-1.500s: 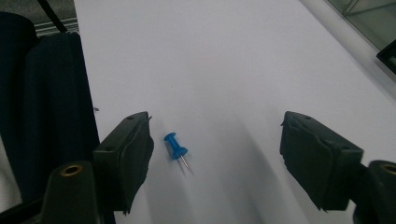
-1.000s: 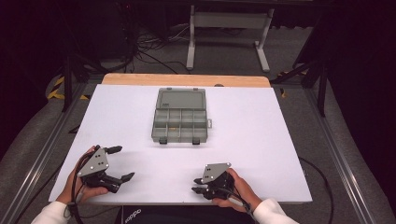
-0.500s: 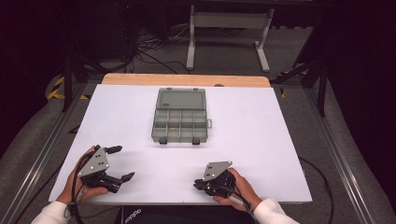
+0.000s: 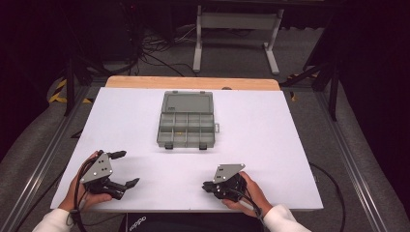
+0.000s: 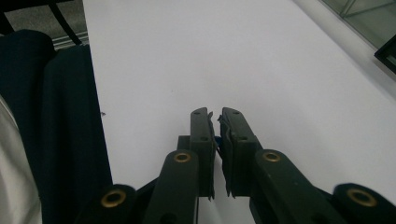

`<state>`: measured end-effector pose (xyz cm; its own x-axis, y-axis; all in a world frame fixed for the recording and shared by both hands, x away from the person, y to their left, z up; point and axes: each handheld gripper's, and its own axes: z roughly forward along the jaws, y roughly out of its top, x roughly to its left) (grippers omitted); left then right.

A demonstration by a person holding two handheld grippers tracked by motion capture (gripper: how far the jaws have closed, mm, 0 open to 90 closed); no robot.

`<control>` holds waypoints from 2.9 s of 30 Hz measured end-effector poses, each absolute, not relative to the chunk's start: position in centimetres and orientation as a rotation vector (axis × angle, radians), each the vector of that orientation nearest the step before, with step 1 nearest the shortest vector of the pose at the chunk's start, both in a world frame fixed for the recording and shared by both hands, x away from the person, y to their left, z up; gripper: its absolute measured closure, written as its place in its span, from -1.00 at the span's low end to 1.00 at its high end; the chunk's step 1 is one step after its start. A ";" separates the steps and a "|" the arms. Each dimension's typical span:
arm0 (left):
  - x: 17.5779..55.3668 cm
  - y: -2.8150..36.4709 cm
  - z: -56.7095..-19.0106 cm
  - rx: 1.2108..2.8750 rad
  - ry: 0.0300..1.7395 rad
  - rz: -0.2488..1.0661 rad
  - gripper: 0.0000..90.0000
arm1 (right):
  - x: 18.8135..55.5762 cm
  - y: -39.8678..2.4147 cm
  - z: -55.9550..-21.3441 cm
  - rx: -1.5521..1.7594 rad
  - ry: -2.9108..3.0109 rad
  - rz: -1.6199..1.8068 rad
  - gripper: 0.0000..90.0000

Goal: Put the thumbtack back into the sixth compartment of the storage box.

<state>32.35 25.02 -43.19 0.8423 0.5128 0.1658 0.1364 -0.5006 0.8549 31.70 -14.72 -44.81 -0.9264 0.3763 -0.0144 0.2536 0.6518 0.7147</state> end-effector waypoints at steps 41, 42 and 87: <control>32.4 25.0 -43.3 2.070 0.474 0.500 -0.90 | 35.0 -13.9 -42.4 0.559 2.557 1.190 0.87; 32.4 25.0 -43.3 2.069 0.474 0.500 -0.90 | 35.2 -13.9 -42.4 0.559 2.553 1.190 0.87; 32.4 25.0 -43.4 2.074 0.473 0.483 -0.89 | 42.0 -8.2 -40.4 0.602 2.427 1.228 0.87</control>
<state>32.40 25.01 -43.41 0.8489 0.5057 0.1535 0.1430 -0.4994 0.8545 41.99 -8.21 -40.43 -0.8469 0.5183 -0.1189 0.2112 0.5329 0.8194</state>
